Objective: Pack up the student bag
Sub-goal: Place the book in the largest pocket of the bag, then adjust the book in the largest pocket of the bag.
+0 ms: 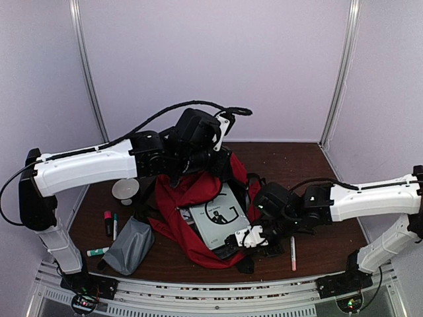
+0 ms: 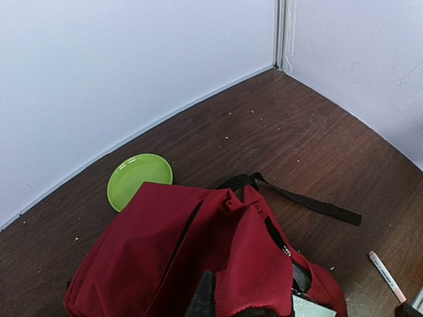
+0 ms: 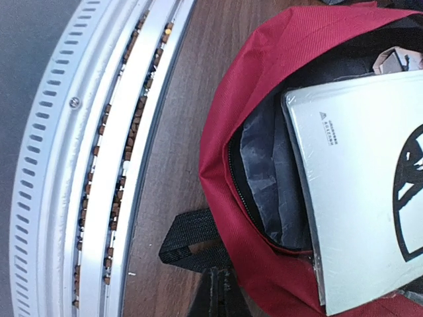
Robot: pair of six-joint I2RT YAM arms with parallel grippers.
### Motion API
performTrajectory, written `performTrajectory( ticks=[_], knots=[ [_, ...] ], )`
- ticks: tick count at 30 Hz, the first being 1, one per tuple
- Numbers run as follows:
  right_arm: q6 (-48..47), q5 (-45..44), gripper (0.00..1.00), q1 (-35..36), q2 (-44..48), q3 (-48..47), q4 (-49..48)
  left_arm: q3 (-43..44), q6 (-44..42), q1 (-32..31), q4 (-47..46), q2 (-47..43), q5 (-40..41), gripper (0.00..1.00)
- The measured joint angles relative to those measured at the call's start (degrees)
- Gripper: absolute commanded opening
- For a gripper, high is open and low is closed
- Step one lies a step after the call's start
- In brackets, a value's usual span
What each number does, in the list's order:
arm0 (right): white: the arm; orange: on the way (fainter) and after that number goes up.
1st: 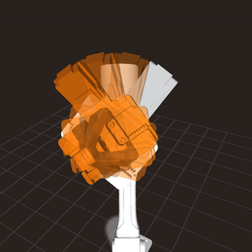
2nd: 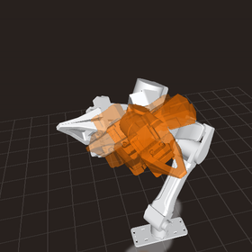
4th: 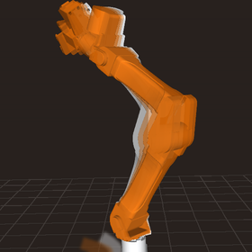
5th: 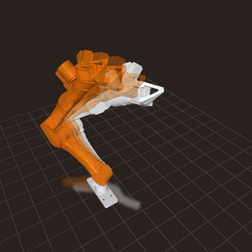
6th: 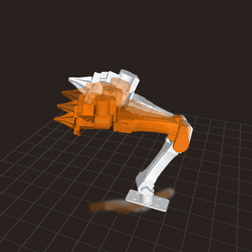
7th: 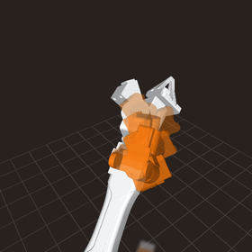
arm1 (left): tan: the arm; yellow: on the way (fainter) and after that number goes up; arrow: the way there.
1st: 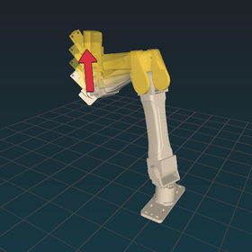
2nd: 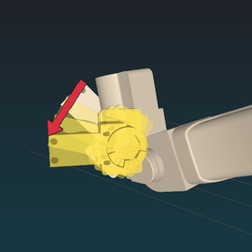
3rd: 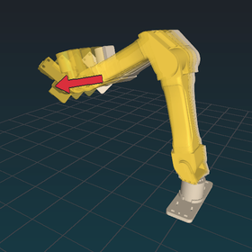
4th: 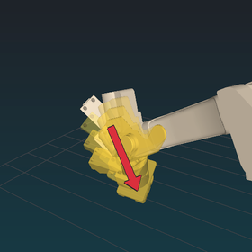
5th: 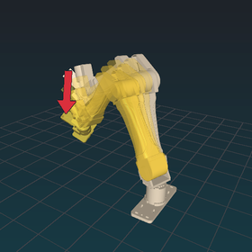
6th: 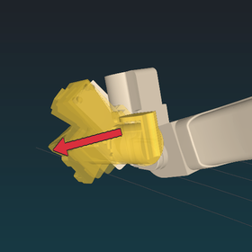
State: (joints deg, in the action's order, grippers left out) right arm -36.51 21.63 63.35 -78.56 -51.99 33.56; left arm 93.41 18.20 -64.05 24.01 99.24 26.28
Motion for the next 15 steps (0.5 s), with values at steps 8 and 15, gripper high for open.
performTrajectory(
  ticks=[8, 15],
  knots=[
    [0.5, -5.73, 0.0, 0.68, -8.9, -1.22, -2.47, -0.33, 0.17, 0.2, -0.02, -0.46, -1.53, 0.0],
    [0.74, -11.61, 0.0, 0.7, -12.13, -3.26, -4.55, -1.31, 0.17, 0.22, -0.37, -0.81, -2.36, 0.0]
  ],
)
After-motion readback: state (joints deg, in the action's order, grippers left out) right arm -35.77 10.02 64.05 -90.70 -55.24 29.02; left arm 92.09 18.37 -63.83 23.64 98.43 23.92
